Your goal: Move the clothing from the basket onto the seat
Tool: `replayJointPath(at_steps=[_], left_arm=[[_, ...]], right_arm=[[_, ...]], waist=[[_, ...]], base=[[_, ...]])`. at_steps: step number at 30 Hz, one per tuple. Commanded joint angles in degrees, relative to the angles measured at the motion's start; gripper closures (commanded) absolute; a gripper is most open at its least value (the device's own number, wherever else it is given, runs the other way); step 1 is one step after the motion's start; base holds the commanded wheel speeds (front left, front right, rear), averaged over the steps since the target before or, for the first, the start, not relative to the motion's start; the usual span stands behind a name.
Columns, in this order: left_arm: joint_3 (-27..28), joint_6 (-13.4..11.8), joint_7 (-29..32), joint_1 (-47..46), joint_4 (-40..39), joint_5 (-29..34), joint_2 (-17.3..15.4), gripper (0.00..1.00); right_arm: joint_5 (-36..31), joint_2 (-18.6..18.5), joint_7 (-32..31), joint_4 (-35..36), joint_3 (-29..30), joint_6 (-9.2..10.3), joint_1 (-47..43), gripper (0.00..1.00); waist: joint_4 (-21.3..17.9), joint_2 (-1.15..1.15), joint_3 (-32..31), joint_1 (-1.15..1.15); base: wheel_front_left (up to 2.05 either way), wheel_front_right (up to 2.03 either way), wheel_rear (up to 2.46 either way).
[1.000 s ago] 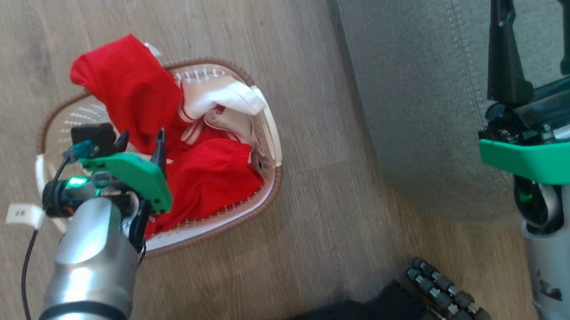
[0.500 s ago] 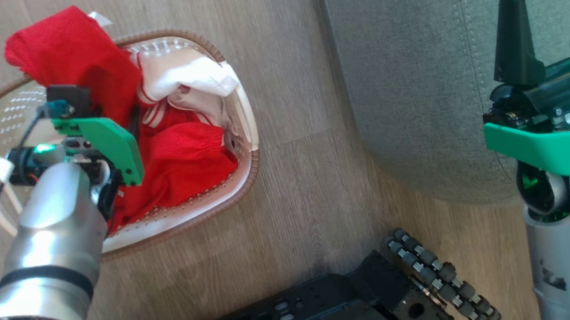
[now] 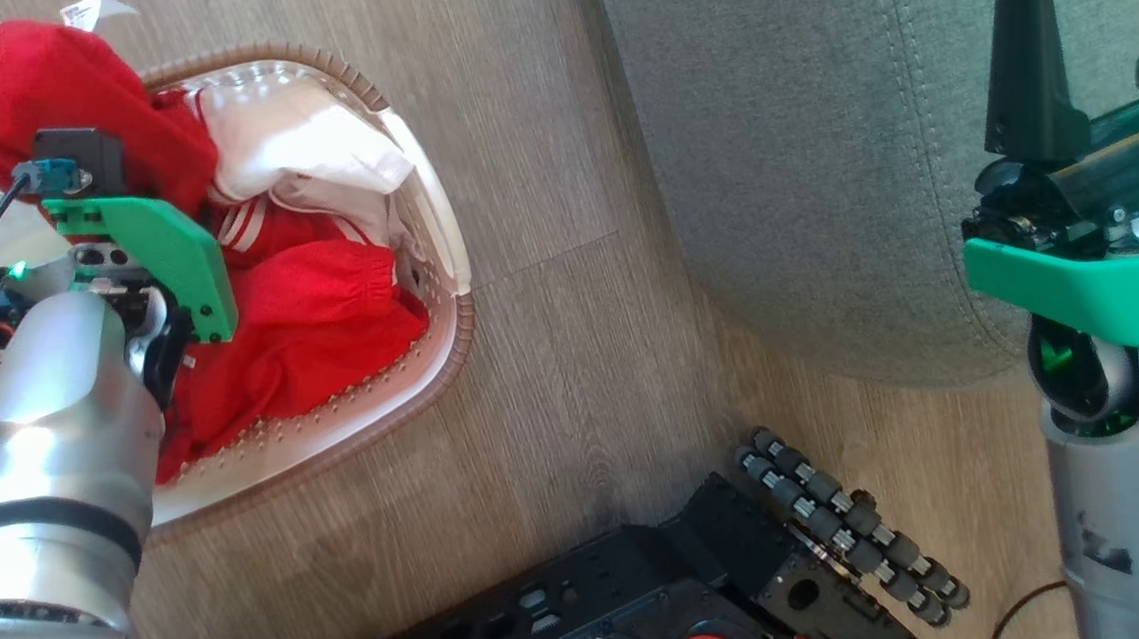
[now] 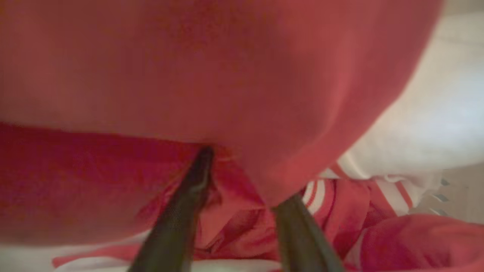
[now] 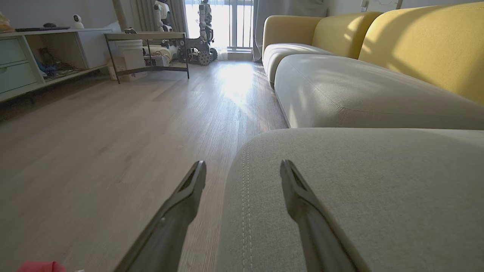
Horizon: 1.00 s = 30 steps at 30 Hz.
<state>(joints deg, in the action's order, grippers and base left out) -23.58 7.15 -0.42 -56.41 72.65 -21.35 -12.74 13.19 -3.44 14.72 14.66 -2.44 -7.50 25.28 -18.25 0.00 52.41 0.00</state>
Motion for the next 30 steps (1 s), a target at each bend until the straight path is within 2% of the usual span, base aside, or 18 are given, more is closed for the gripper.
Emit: replayJointPath(at_steps=[1, 16, 22, 30], left_arm=[[0.27, 0.34, 0.17, -0.12, -0.05, -0.31, -2.02, 1.0], [-3.24, 0.34, -0.54, 1.14, 0.14, -3.46, -1.41, 1.0], [-4.31, 0.34, -3.73, 4.83, -0.68, -6.24, -0.03, 1.0], [-7.88, 0.34, -10.16, 11.09, -4.92, -10.27, 1.44, 1.0]], right_arm=[[0.43, 0.56, 0.28, 2.09, -0.83, 0.01, -1.4, 0.0], [-0.04, 0.57, 0.28, 1.1, -1.19, 0.01, -1.32, 0.0], [-2.58, 0.57, 0.28, -0.18, -2.39, 0.01, -1.39, 0.0], [-4.14, 0.57, 0.28, -2.17, -1.82, 0.01, -3.71, 0.0]], waist=[[-0.14, 0.0, 0.16, 0.0], [0.95, 0.0, -2.57, 0.0], [2.29, 0.0, -8.29, 0.0], [5.99, 0.0, -18.32, 0.0]], base=[[0.0, 0.0, 0.0], [0.0, 0.0, 0.0], [0.0, 0.0, 0.0], [0.0, 0.0, 0.0]])
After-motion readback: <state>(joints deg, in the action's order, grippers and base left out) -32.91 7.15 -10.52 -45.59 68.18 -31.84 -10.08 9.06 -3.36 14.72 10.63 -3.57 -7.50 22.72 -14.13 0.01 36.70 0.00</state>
